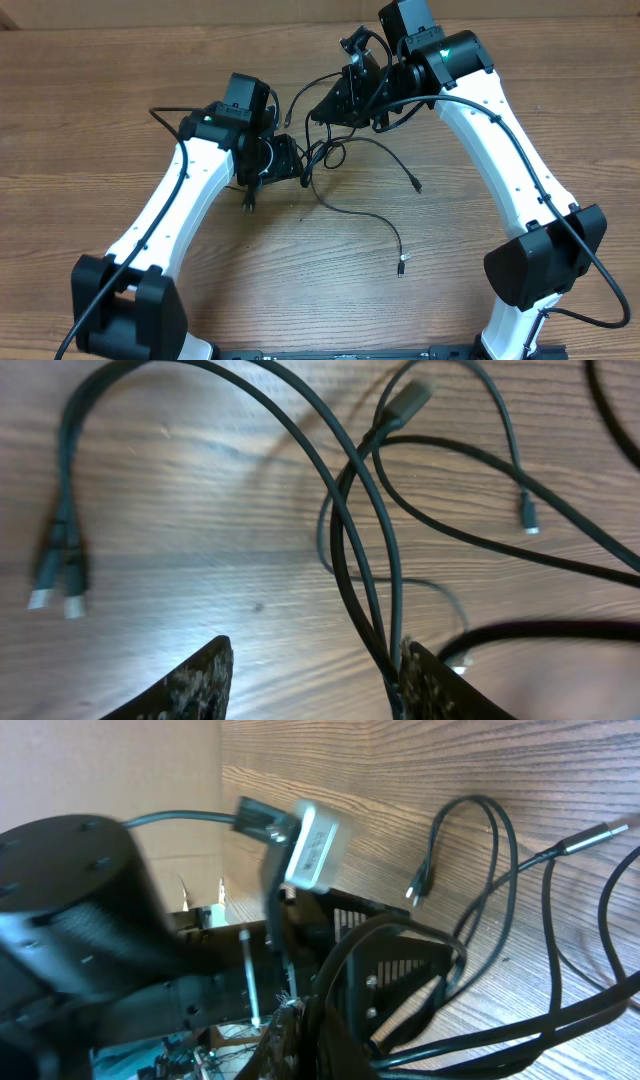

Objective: Untangle cables

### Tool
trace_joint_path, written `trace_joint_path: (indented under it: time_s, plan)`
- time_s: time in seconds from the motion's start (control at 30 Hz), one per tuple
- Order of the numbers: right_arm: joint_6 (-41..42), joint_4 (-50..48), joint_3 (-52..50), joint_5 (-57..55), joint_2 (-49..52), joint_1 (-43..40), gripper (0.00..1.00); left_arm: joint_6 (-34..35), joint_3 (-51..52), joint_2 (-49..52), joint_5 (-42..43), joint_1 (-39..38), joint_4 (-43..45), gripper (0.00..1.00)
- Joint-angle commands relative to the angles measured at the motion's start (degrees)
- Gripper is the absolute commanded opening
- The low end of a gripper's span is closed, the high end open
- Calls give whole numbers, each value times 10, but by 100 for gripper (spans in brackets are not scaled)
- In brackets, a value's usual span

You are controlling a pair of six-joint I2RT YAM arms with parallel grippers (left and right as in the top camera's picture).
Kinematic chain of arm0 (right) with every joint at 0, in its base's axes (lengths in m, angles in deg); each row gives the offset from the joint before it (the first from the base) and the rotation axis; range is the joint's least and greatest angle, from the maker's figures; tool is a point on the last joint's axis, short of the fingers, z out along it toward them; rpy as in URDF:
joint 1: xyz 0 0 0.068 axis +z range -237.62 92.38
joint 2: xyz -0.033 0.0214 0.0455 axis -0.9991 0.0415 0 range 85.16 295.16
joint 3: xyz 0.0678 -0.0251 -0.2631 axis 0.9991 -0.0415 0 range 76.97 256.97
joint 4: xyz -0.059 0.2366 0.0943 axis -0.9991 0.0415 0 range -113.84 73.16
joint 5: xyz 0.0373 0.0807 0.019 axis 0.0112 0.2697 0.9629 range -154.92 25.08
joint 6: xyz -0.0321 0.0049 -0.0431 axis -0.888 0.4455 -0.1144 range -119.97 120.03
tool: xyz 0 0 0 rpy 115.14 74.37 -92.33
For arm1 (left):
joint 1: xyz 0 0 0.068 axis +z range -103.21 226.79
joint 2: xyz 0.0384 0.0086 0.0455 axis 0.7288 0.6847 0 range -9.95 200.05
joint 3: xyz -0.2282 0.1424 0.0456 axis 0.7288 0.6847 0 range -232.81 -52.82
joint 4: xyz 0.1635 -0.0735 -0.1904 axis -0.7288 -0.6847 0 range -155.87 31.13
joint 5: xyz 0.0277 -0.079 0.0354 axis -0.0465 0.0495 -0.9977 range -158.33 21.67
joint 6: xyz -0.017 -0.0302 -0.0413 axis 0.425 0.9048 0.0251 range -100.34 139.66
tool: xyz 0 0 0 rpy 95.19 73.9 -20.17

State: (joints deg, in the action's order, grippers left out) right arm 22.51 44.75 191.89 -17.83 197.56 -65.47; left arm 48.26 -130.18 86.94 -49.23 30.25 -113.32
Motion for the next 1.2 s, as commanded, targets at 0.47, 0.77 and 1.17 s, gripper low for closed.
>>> trace_joint_path:
  time_s: [0.47,0.77,1.17]
  plan:
    - [-4,12,9,-51,-12,0,4,111,2,125,88,3,21,4]
    - [80,102,9,-522,-12,-1,4,42,-24,2,58,81,-17,4]
    - [108,149,5,-693,-10,-4,4,26,-57,-222,-28,93,-19,4]
